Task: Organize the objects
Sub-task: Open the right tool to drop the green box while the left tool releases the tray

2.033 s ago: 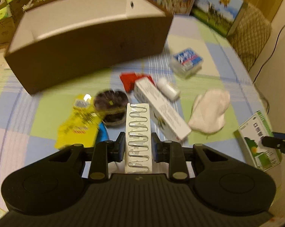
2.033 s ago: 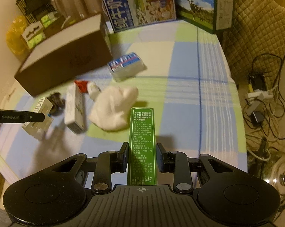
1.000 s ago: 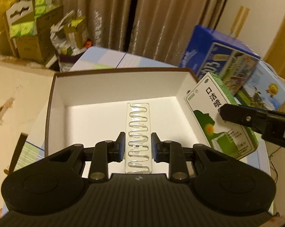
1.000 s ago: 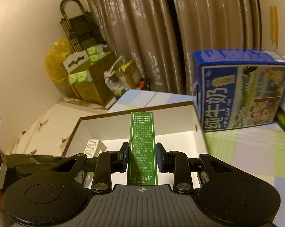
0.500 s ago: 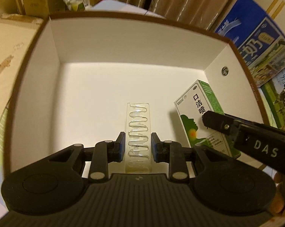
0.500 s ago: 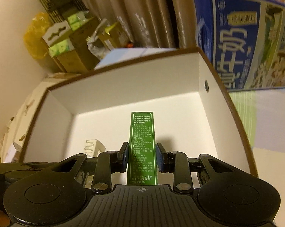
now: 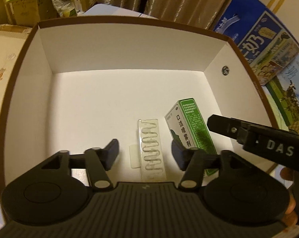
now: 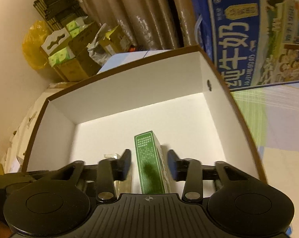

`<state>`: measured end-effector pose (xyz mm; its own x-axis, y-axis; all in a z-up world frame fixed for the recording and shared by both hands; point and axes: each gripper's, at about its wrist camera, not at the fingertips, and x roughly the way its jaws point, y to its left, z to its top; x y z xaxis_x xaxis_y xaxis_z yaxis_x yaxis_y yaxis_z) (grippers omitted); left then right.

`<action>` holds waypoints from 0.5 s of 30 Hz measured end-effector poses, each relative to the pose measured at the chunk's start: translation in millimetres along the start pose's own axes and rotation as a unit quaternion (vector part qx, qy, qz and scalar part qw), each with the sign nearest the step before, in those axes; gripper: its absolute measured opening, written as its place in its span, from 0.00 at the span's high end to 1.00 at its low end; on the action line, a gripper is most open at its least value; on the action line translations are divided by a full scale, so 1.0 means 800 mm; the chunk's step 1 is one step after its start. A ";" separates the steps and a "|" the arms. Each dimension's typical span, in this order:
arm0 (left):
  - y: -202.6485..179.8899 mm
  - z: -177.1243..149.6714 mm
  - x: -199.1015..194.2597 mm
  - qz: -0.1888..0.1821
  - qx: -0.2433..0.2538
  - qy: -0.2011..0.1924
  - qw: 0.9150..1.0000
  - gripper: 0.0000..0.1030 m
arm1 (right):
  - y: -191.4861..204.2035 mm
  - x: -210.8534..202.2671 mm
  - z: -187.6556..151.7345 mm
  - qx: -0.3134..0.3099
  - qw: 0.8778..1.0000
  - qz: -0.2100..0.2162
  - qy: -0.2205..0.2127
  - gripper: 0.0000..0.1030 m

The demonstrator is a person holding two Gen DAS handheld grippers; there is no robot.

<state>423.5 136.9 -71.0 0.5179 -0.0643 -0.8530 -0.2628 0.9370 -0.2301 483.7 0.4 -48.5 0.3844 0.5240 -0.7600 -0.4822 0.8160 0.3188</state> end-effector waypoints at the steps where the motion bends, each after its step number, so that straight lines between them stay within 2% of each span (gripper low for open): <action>1: -0.003 0.003 0.000 -0.001 0.005 -0.002 1.000 0.43 | 0.001 -0.007 -0.002 -0.001 1.000 0.000 -0.001 0.58; 8: -0.006 -0.002 -0.036 0.006 0.037 -0.019 0.999 0.30 | 0.015 -0.048 -0.013 -0.019 1.000 -0.004 -0.011 0.56; 15: -0.006 -0.016 -0.075 0.011 0.041 -0.031 0.999 0.28 | 0.026 -0.080 -0.033 -0.026 0.999 -0.004 -0.019 0.56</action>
<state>383.3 131.9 -24.3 0.5626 -0.0252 -0.8264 -0.2078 0.9631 -0.1709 428.8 -22.6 -8.3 0.4170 0.5269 -0.7405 -0.5190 0.8070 0.2819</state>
